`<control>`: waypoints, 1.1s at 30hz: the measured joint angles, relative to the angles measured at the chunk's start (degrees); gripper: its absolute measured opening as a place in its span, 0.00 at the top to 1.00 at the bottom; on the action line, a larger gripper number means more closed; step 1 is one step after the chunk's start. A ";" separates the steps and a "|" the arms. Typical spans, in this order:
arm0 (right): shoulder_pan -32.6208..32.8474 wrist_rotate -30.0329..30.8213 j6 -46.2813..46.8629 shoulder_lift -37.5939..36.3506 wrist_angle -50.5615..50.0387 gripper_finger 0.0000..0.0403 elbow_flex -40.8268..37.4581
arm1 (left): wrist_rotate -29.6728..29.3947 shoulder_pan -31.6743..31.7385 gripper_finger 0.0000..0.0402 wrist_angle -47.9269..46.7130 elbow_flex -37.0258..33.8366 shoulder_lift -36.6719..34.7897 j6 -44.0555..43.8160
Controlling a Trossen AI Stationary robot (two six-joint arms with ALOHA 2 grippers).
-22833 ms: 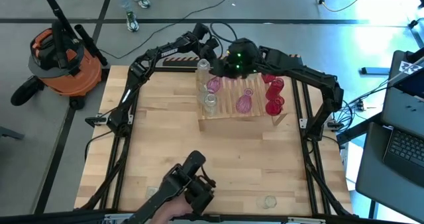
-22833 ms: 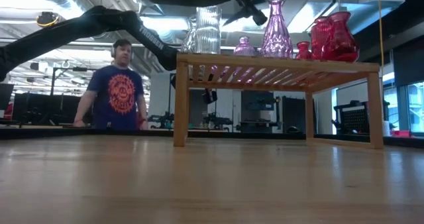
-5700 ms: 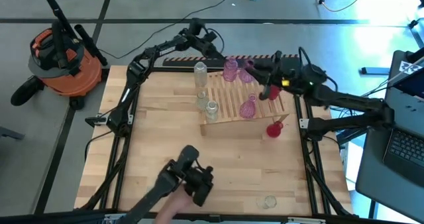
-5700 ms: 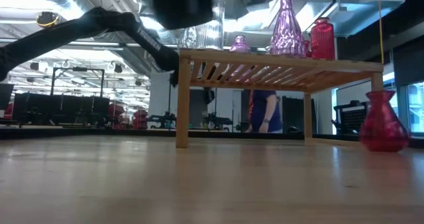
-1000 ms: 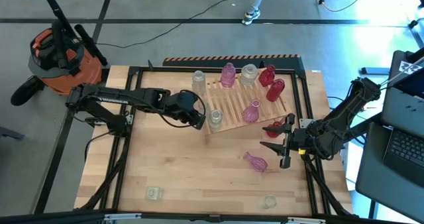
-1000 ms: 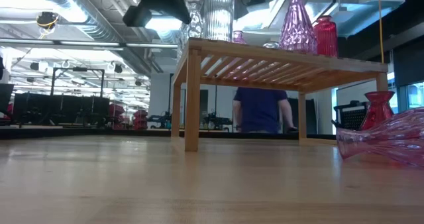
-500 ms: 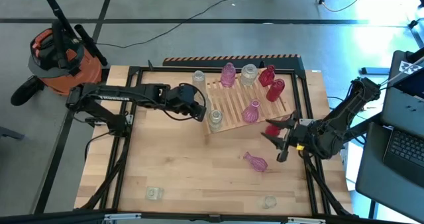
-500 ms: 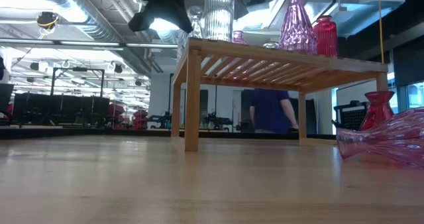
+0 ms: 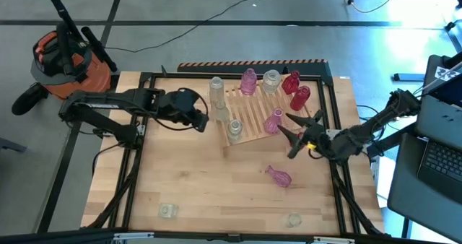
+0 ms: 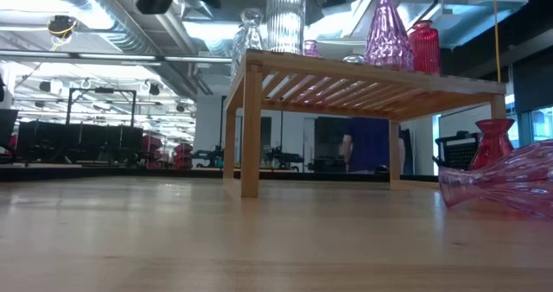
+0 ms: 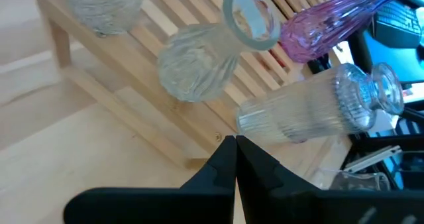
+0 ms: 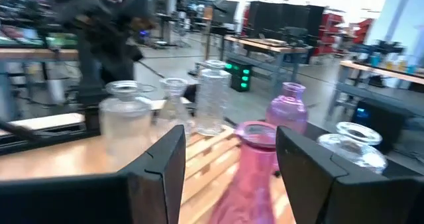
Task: Sort vases onto shelf
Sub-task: Adjust the pink vase on the shelf
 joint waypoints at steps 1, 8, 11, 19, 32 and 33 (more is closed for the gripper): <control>-0.73 0.42 0.00 0.40 0.02 0.54 0.00 | 0.00 0.00 1.00 -0.38 0.00 -0.36 0.00; -4.84 0.65 2.14 1.62 -0.33 0.54 0.00 | 0.42 -0.90 1.00 -1.15 0.00 -2.02 0.06; -6.11 0.34 5.00 2.64 -0.63 0.54 0.00 | 0.44 -0.87 1.00 -2.19 0.03 -2.45 0.13; -6.46 1.09 11.40 7.55 0.07 0.54 0.00 | 1.64 -0.87 1.00 -3.31 0.02 -2.77 2.65; -10.73 0.79 12.98 11.45 3.91 0.74 0.00 | 2.93 -0.87 1.00 -3.77 0.02 -2.75 5.19; -11.45 0.74 13.12 11.67 4.41 0.78 0.01 | 3.28 -0.87 1.00 -3.77 0.02 -2.75 5.66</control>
